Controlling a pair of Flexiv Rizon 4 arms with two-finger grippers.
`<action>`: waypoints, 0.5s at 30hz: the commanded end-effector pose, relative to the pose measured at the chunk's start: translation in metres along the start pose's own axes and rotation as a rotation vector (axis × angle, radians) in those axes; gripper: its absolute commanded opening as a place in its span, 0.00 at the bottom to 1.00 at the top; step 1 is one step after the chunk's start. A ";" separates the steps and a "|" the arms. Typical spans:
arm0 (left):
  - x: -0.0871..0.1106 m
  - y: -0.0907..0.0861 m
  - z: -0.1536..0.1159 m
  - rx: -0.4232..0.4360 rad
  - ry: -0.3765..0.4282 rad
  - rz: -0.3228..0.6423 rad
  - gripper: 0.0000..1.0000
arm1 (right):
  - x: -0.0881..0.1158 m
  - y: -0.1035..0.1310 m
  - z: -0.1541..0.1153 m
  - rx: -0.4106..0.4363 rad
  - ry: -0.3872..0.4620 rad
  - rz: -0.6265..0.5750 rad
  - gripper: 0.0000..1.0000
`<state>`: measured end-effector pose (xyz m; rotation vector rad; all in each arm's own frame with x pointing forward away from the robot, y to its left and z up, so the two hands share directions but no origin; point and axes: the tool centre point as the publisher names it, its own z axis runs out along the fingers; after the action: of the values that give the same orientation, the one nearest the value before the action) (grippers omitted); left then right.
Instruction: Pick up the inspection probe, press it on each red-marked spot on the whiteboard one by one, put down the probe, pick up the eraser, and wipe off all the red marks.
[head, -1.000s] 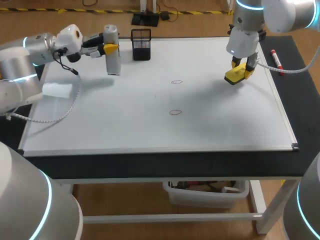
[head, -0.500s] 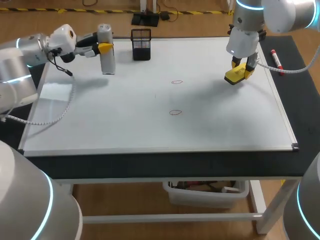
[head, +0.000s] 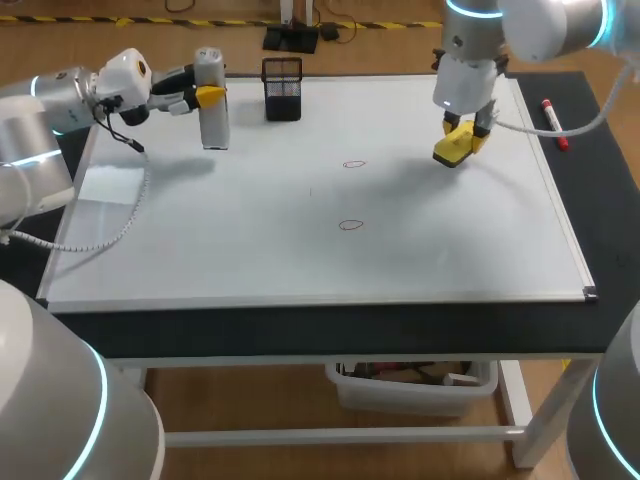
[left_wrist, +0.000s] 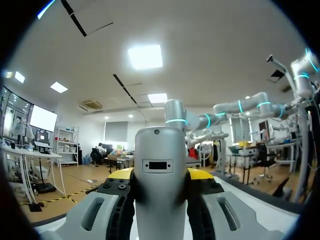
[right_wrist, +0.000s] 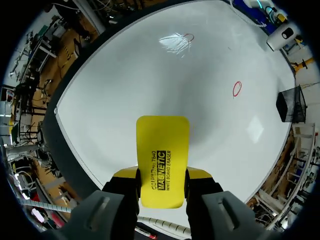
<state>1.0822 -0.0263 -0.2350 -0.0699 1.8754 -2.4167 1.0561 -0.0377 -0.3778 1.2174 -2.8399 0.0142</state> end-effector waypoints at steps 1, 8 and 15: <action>0.003 -0.003 0.001 -0.004 -0.007 0.002 0.00 | -0.029 0.008 -0.003 0.025 0.093 -0.040 0.00; 0.003 -0.003 0.001 -0.004 -0.007 0.002 0.00 | -0.067 0.027 -0.006 0.059 0.115 -0.168 0.00; 0.003 -0.003 0.001 -0.004 -0.007 0.002 0.00 | -0.099 0.055 -0.005 0.066 0.109 -0.296 0.00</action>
<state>1.0822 -0.0263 -0.2349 -0.0700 1.8753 -2.4166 1.0814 0.0600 -0.3749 1.6170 -2.6404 0.0795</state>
